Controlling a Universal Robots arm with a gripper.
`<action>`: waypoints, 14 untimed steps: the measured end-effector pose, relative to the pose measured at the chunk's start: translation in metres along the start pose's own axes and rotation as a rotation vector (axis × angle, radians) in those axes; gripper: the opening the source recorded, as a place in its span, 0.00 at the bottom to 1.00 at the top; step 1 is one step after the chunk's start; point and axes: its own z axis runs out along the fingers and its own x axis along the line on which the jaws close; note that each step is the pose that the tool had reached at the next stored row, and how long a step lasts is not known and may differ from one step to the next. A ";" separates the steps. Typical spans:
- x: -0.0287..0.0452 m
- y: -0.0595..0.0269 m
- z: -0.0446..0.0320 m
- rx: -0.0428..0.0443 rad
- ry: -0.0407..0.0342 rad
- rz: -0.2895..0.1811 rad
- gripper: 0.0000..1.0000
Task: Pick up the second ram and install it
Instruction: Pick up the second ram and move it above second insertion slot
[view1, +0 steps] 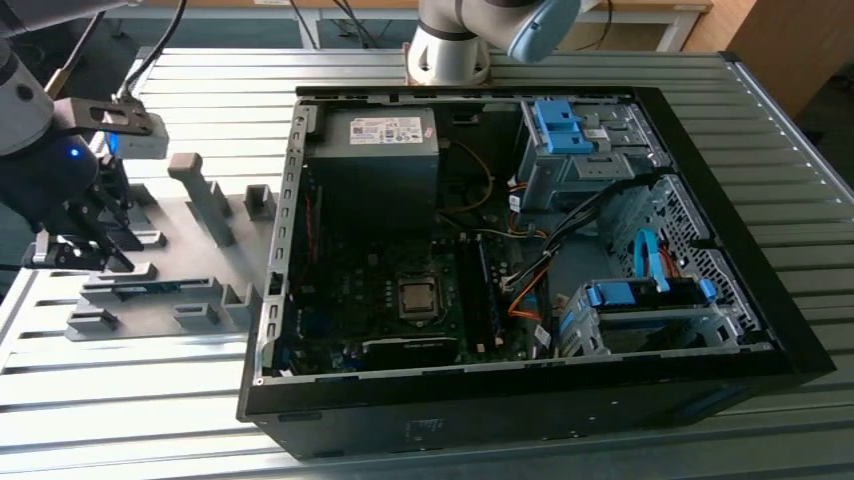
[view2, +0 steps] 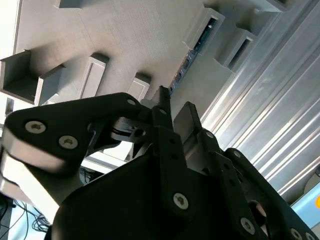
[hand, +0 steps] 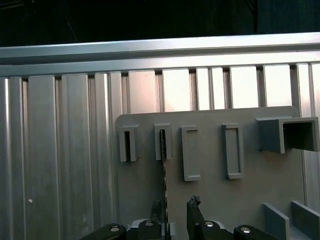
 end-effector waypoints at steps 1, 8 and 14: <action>0.0010 0.0002 0.0019 0.0002 -0.0002 0.000 0.31; 0.0037 0.0009 0.0146 0.0004 -0.0003 -0.001 0.25; 0.0063 0.0015 0.0230 0.0012 -0.0002 -0.004 0.25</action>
